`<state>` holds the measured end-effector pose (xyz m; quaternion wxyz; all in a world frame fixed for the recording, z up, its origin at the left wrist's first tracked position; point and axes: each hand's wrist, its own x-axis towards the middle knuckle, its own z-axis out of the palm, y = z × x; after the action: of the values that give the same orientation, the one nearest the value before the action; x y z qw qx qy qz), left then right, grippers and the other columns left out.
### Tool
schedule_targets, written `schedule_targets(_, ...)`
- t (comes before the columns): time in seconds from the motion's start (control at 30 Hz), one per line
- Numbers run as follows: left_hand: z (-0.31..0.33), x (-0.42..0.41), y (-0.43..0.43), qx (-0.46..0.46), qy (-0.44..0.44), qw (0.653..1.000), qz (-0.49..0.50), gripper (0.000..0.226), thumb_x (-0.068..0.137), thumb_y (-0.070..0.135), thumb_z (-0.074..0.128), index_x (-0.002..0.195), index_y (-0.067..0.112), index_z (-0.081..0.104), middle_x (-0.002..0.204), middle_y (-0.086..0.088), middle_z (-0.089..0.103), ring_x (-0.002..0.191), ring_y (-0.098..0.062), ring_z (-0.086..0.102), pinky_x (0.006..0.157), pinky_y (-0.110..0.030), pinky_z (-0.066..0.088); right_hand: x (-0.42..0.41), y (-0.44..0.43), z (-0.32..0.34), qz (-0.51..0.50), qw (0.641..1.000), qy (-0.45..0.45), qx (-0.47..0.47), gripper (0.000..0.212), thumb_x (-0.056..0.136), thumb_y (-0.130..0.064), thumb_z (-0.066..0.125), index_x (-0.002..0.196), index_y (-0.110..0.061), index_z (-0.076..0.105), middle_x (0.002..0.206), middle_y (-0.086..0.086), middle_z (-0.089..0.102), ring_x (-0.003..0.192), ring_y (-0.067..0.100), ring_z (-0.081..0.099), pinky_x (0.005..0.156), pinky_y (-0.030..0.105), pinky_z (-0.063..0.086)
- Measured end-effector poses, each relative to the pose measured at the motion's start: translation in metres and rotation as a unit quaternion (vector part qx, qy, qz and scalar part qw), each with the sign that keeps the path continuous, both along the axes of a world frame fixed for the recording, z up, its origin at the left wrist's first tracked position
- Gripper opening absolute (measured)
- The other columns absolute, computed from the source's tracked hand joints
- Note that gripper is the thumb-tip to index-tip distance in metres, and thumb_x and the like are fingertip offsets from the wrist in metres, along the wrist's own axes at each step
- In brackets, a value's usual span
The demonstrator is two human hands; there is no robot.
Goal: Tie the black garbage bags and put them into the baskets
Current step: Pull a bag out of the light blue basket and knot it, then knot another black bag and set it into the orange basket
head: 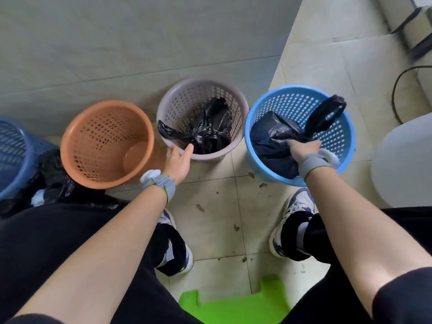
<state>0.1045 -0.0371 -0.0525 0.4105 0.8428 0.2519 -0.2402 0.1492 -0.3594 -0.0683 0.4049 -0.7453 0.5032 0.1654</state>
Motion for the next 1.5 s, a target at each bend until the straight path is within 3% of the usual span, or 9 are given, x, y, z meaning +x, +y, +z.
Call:
schedule_targets(0.1, 0.005, 0.003, 0.006, -0.036, 0.001, 0.999, 0.031, 0.056, 0.092, 0.062, 0.037, 0.131, 0.025, 0.052, 0.14, 0.003, 0.045, 0.135, -0.028, 0.042, 0.113, -0.046, 0.032, -0.003, 0.016, 0.004, 0.087, 0.995, 0.013, -0.052, 0.087, 0.089, -0.043, 0.061, 0.157, -0.015, 0.013, 0.162, 0.015, 0.017, 0.144, 0.04, 0.025, 0.114, 0.053, 0.03)
schedule_targets(0.13, 0.005, 0.001, 0.009, -0.033, -0.011, 0.999, 0.037, 0.032, 0.095, 0.055, 0.039, 0.106, 0.031, 0.058, 0.117, 0.009, 0.054, 0.125, -0.03, 0.051, 0.108, -0.046, 0.039, -0.005, 0.02, 0.009, 0.106, 0.992, 0.012, -0.073, 0.077, 0.094, -0.04, 0.057, 0.156, -0.015, 0.019, 0.161, 0.014, 0.018, 0.142, 0.039, 0.031, 0.11, 0.049, 0.032)
schedule_targets(0.2, 0.012, -0.006, 0.017, -0.029, -0.056, 0.996, 0.056, 0.025, 0.099, 0.038, 0.04, 0.087, 0.025, 0.058, 0.097, 0.003, 0.062, 0.109, -0.032, 0.062, 0.096, -0.047, 0.051, -0.011, 0.028, 0.023, 0.123, 0.986, -0.043, -0.101, 0.058, 0.097, -0.034, 0.051, 0.149, -0.015, 0.033, 0.154, 0.013, 0.031, 0.125, 0.036, 0.048, 0.094, 0.041, 0.038)
schedule_targets(0.3, 0.026, -0.021, 0.022, -0.066, -0.078, 0.987, 0.122, 0.034, 0.102, 0.029, 0.032, 0.079, 0.014, 0.051, 0.07, -0.011, 0.07, 0.075, -0.028, 0.07, 0.077, -0.048, 0.058, -0.014, 0.041, 0.034, 0.145, 0.975, -0.126, -0.108, 0.036, 0.098, -0.037, 0.043, 0.116, -0.012, 0.063, 0.111, 0.009, 0.066, 0.088, 0.029, 0.059, 0.076, 0.034, 0.043)
schedule_targets(0.37, 0.041, -0.035, 0.027, -0.058, -0.113, 0.982, 0.138, 0.034, 0.101, 0.027, 0.033, 0.074, 0.013, 0.047, 0.051, -0.009, 0.058, 0.051, -0.024, 0.064, 0.067, -0.048, 0.058, -0.021, 0.055, 0.05, 0.167, 0.972, -0.144, -0.086, 0.045, 0.095, -0.04, 0.037, 0.091, -0.009, 0.069, 0.087, 0.012, 0.072, 0.079, 0.03, 0.063, 0.078, 0.038, 0.053)
schedule_targets(0.8, 0.154, -0.128, 0.085, 0.067, -0.254, 0.948, 0.181, 0.038, 0.104, 0.035, 0.032, 0.079, 0.011, 0.047, 0.069, -0.006, 0.045, 0.05, -0.02, 0.047, 0.036, -0.015, 0.039, -0.065, 0.189, 0.142, 0.322, 0.906, -0.259, 0.095, 0.031, 0.087, -0.039, 0.043, 0.077, -0.022, 0.067, 0.067, -0.002, 0.072, 0.078, 0.024, 0.071, 0.084, 0.042, 0.057)
schedule_targets(1.1, 0.174, -0.193, 0.121, 0.106, -0.25, 0.92, 0.283, 0.038, 0.103, 0.039, 0.033, 0.072, 0.021, 0.045, 0.064, -0.001, 0.043, 0.051, -0.02, 0.049, 0.052, -0.032, 0.05, -0.085, 0.263, 0.143, 0.415, 0.855, -0.241, 0.198, 0.027, 0.083, -0.039, 0.049, 0.073, -0.025, 0.069, 0.056, -0.005, 0.069, 0.069, 0.025, 0.07, 0.082, 0.047, 0.059)
schedule_targets(1.23, 0.178, -0.205, 0.141, 0.118, -0.265, 0.9, 0.326, 0.039, 0.103, 0.037, 0.034, 0.073, 0.017, 0.049, 0.064, -0.002, 0.045, 0.052, -0.019, 0.048, 0.045, -0.026, 0.045, -0.082, 0.291, 0.14, 0.419, 0.845, -0.228, 0.243, 0.024, 0.085, -0.035, 0.049, 0.08, -0.024, 0.07, 0.058, -0.006, 0.069, 0.054, 0.02, 0.065, 0.079, 0.049, 0.06)
schedule_targets(1.5, 0.139, -0.215, 0.19, 0.082, -0.233, 0.893, 0.377, 0.026, 0.099, 0.027, 0.047, 0.103, 0.015, 0.071, 0.069, -0.003, 0.054, 0.064, -0.021, 0.053, 0.061, -0.035, 0.052, -0.089, 0.318, 0.119, 0.491, 0.83, -0.164, 0.208, 0.021, 0.093, -0.029, 0.053, 0.099, -0.015, 0.068, 0.072, 0.001, 0.07, 0.057, 0.016, 0.065, 0.061, 0.032, 0.056)
